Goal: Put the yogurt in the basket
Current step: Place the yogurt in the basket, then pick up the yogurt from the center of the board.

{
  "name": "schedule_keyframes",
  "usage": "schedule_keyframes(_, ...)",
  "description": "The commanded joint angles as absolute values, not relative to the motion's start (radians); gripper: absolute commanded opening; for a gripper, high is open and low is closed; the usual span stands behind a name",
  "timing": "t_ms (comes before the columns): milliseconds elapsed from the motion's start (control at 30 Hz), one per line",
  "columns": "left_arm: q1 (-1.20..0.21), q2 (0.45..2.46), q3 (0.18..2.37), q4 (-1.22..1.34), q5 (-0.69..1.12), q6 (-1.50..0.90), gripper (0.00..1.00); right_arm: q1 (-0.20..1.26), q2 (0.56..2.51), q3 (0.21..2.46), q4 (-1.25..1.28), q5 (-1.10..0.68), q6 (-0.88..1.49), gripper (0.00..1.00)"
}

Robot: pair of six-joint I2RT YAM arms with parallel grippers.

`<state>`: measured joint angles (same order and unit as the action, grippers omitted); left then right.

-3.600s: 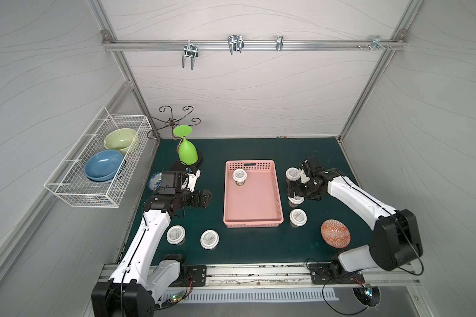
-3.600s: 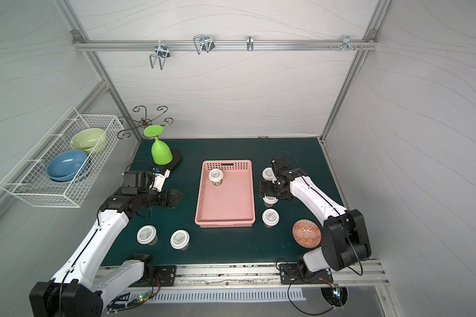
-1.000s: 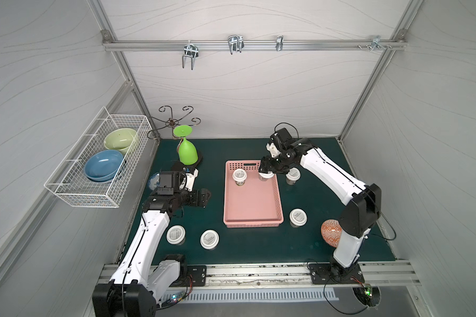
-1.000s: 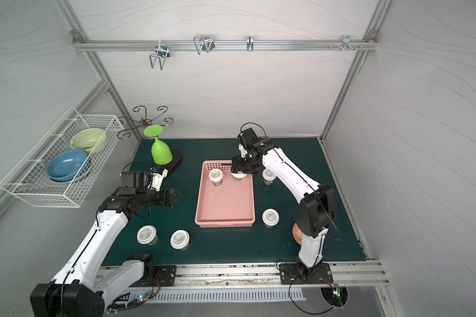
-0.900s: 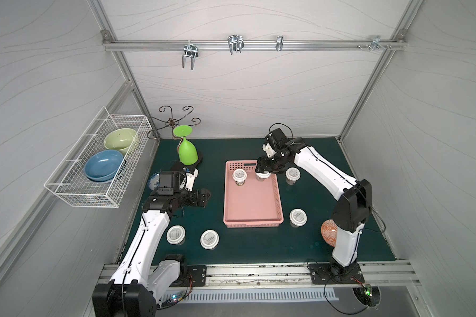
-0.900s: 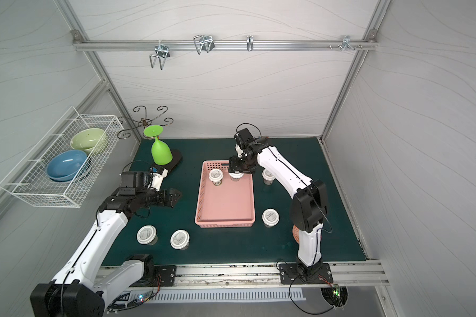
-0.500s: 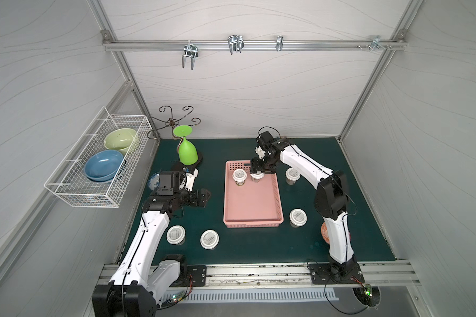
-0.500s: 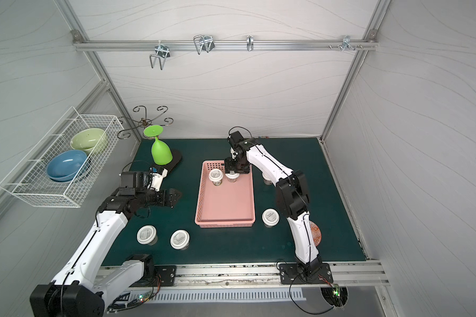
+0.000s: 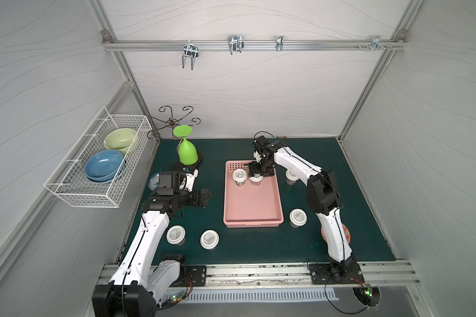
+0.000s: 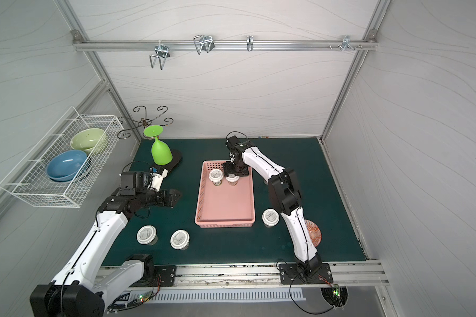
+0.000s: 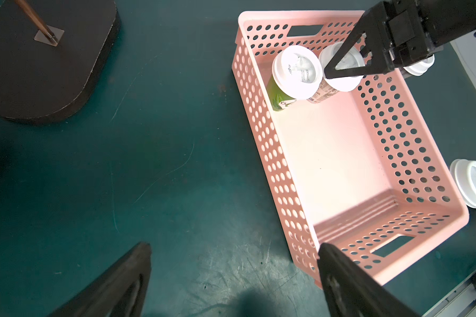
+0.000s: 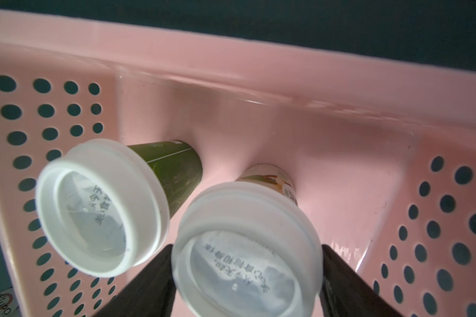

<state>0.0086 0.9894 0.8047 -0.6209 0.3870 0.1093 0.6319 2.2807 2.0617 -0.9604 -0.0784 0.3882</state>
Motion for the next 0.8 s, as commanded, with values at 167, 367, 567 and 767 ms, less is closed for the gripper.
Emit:
schedule_keyframes(167, 0.015, 0.965, 0.835, -0.640, 0.469, 0.198, 0.98, 0.638, 2.191, 2.032, -0.985, -0.053, 0.370, 0.90)
schedule_keyframes(367, 0.011, 0.972, 0.891, -0.757, 0.549, 0.292, 0.98, 0.638, 2.059, 1.953, -0.984, -0.034, 0.366, 0.93)
schedule_keyframes(567, -0.001, 0.973, 0.949, -0.928, 0.631, 0.434, 0.99, 0.632, 1.911, 1.845, -0.975, -0.014, 0.353, 0.98)
schedule_keyframes(767, -0.020, 0.951, 0.964, -1.077, 0.652, 0.585, 0.99, 0.615, 1.761, 1.737, -0.968, 0.008, 0.339, 0.99)
